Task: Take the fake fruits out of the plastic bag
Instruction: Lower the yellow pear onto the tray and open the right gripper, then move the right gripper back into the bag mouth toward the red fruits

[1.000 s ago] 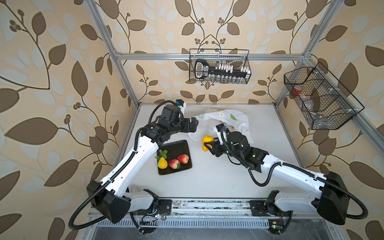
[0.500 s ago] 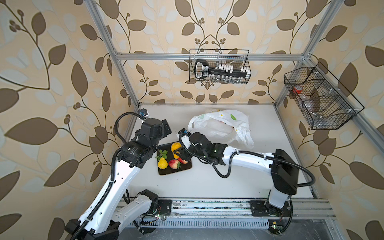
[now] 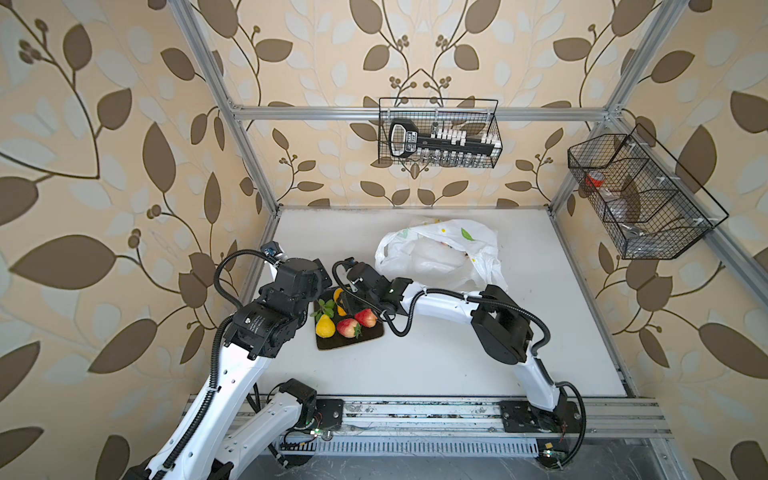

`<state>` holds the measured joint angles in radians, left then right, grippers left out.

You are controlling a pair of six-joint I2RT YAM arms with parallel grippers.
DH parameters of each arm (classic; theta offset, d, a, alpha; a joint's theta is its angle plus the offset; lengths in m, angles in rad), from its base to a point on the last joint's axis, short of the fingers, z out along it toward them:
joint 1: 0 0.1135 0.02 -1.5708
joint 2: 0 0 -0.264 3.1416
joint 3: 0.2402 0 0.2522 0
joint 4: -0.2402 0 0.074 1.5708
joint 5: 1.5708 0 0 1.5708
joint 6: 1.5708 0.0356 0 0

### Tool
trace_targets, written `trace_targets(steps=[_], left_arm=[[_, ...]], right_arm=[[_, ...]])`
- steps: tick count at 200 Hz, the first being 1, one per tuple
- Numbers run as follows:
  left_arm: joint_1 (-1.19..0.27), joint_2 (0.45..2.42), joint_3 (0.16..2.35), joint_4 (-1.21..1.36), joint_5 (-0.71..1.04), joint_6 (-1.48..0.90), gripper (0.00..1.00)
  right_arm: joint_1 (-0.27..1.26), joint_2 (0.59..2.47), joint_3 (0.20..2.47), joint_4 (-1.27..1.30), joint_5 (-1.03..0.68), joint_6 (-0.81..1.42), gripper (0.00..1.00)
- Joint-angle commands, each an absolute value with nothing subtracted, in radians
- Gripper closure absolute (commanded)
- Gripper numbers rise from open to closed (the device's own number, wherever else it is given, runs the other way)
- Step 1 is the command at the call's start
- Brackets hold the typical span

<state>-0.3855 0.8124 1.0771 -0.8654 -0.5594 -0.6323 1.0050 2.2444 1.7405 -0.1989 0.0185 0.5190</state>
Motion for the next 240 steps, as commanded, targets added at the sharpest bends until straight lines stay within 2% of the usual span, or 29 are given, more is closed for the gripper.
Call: trace_targets(steps=[1,28,50,74,108,141,183,211,240], left_arm=[[-0.383,0.803,1.077,-0.889,-0.594,-0.65,0.01],[-0.383,0.807,1.077,-0.891,-0.591,-0.641,0.01],[-0.383,0.811,1.078,-0.889,-0.585,-0.629,0.01],[-0.383,0.819,1.081,-0.877,-0.569,-0.614,0.01],[-0.384,0.839,1.095,-0.85,-0.532,-0.596,0.01],[-0.383,0.864,1.108,-0.797,-0.457,-0.547,0.01],[-0.383,0.892,1.09,-0.664,-0.251,-0.476,0.01],[-0.383,0.897,1.055,-0.525,-0.083,-0.439,0.01],[-0.385,0.981,1.044,-0.429,0.095,-0.385,0.01]], right_arm=[[1.003,2.305,1.822,-0.24,0.003,0.564,0.56],[1.001,2.357,1.866,-0.247,-0.019,0.587,0.52],[1.001,2.358,1.867,-0.248,-0.02,0.588,0.4],[1.002,2.315,1.844,-0.249,0.005,0.569,0.29],[0.999,2.193,1.784,-0.248,0.053,0.524,0.23],[1.002,2.003,1.672,-0.24,0.071,0.506,0.24],[1.001,1.671,1.432,-0.193,0.104,0.488,0.27],[0.978,1.472,1.241,-0.167,0.229,0.504,0.3],[0.887,1.375,1.111,-0.209,0.361,0.568,0.34]])
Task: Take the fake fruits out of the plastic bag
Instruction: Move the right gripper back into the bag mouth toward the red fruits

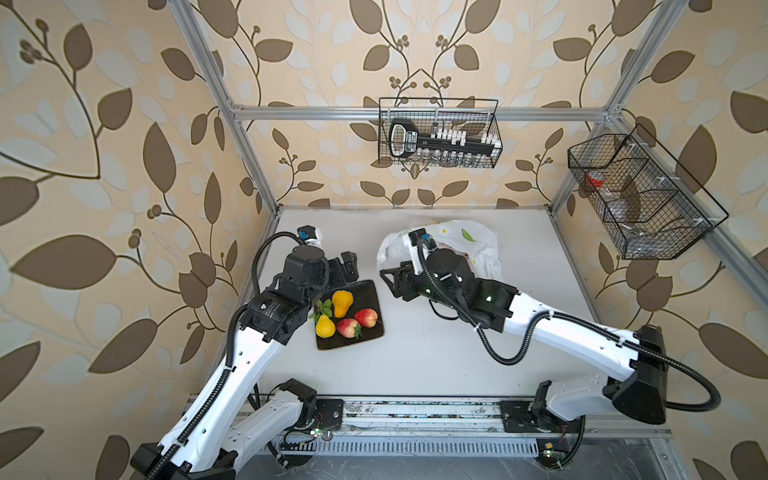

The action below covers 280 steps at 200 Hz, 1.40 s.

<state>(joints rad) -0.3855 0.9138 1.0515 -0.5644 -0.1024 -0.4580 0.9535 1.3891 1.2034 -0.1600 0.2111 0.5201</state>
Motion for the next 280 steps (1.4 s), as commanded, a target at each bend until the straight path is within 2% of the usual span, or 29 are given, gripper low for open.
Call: trace_targets(steps=[1,34,68,97,116,138,161,187,212,226,266,280], left_arm=[[-0.385,0.986,1.046,-0.43,0.099,-0.382,0.01],[-0.385,1.151,1.127,-0.483,0.148,-0.334,0.01],[-0.385,1.285,1.166,-0.467,0.236,-0.311,0.01],[-0.385,1.366,1.176,-0.414,0.279,-0.333,0.01],[-0.385,1.413,1.191,-0.391,0.287,-0.343,0.05],[-0.385,1.478,1.216,-0.378,0.29,-0.35,0.15],[-0.385,1.511,1.231,-0.35,0.298,-0.36,0.31],[-0.385,1.529,1.251,-0.345,0.313,-0.36,0.49],[-0.385,1.523,1.247,-0.34,0.299,-0.379,0.55],[-0.385,1.514,1.245,-0.334,0.304,-0.382,0.63],[-0.385,1.494,1.254,-0.335,0.332,-0.37,0.84],[-0.385,1.488,1.26,-0.339,0.34,-0.368,0.87]], right_arm=[[0.883,1.373,1.109,-0.211,0.364,0.568,0.34],[0.739,1.366,1.115,-0.285,0.382,0.538,0.32],[0.575,1.384,1.183,-0.351,0.243,0.449,0.28],[0.573,1.442,1.223,-0.358,0.118,0.429,0.3],[0.59,1.482,1.222,-0.345,0.117,0.423,0.33],[0.597,1.517,1.185,-0.251,0.12,0.33,0.39],[0.599,1.542,1.123,-0.104,0.137,0.084,0.43],[0.597,1.589,1.112,-0.038,0.148,-0.192,0.43],[0.6,1.626,1.068,0.055,0.155,-0.427,0.43],[0.599,1.645,1.034,0.132,0.176,-0.525,0.43],[0.6,1.73,1.018,0.206,0.246,-0.704,0.44],[0.597,1.763,1.021,0.219,0.27,-0.743,0.44]])
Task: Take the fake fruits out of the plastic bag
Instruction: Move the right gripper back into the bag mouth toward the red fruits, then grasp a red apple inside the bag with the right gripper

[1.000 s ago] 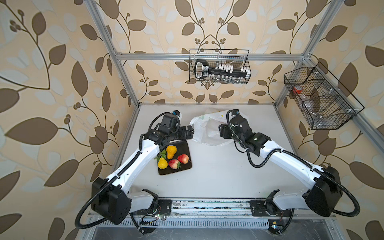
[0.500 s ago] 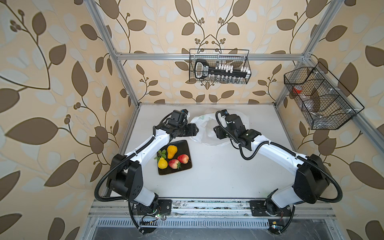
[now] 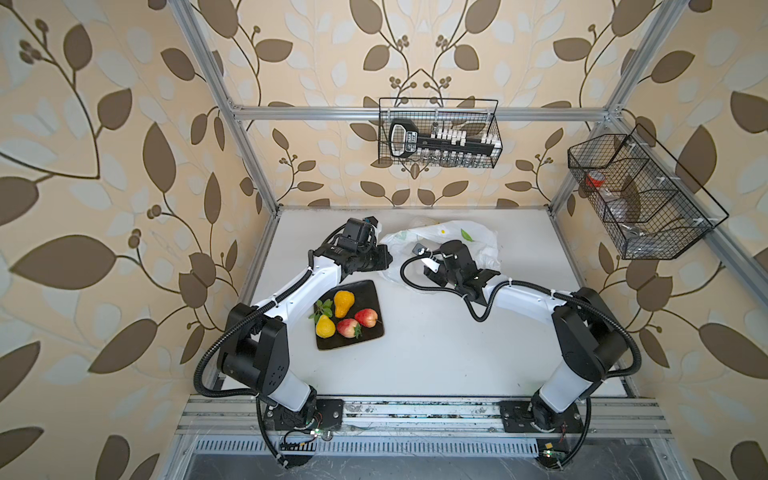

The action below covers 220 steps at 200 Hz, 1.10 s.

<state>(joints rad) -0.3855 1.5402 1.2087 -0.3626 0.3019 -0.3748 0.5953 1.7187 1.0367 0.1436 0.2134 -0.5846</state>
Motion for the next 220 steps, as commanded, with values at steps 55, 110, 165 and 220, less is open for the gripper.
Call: trace_targets(steps=[55,110,165,220], left_arm=[[-0.39,1.448,1.267,-0.362,0.363,-0.351,0.92],[-0.456,1.362,1.235,-0.385,0.346,-0.336,0.92],[-0.569,1.318,1.166,-0.377,0.285,-0.345,0.92],[-0.706,1.28,1.11,-0.369,0.234,-0.382,0.93]], right_arm=[[0.584,1.904,1.09,0.161,0.388,-0.641,0.44],[0.524,1.942,1.196,-0.058,0.414,-0.226,0.47],[0.461,1.931,1.233,-0.207,0.292,0.161,0.43],[0.415,1.906,1.253,-0.156,0.288,0.552,0.32]])
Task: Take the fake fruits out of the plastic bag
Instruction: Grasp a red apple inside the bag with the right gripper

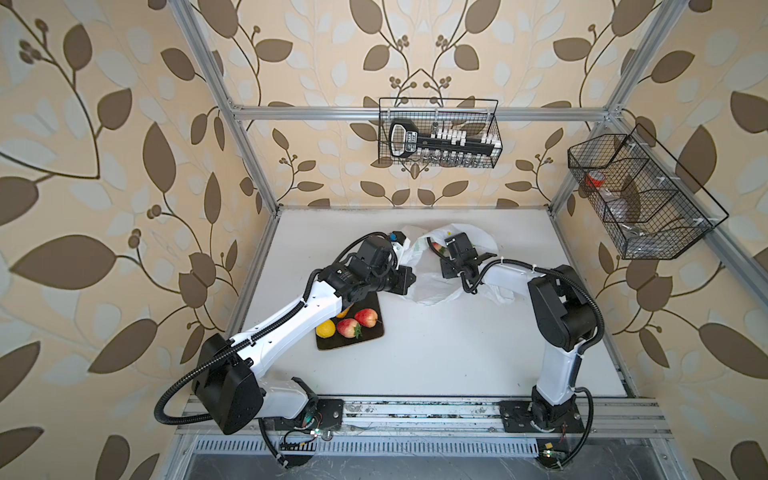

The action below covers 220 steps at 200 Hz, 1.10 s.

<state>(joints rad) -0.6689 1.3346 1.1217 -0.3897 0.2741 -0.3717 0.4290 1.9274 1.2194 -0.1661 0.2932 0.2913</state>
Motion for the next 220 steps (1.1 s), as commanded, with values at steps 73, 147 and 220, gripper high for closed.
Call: trace_targets(steps=[73,147,220], left_arm=[[-0.765,1.228,1.074,-0.39,0.203,-0.388,0.93],[-0.775,1.207,1.052,-0.402,0.201,-0.38,0.93],[-0.775,1.207,1.046,-0.412,0.173,-0.373,0.93]], right_arm=[[0.362,1.966,1.333,-0.136,0.378,0.89,0.23],[0.341,2.055,1.361,-0.132,0.411,0.905,0.16],[0.336,2.157,1.429,-0.187,0.485,0.862,0.2]])
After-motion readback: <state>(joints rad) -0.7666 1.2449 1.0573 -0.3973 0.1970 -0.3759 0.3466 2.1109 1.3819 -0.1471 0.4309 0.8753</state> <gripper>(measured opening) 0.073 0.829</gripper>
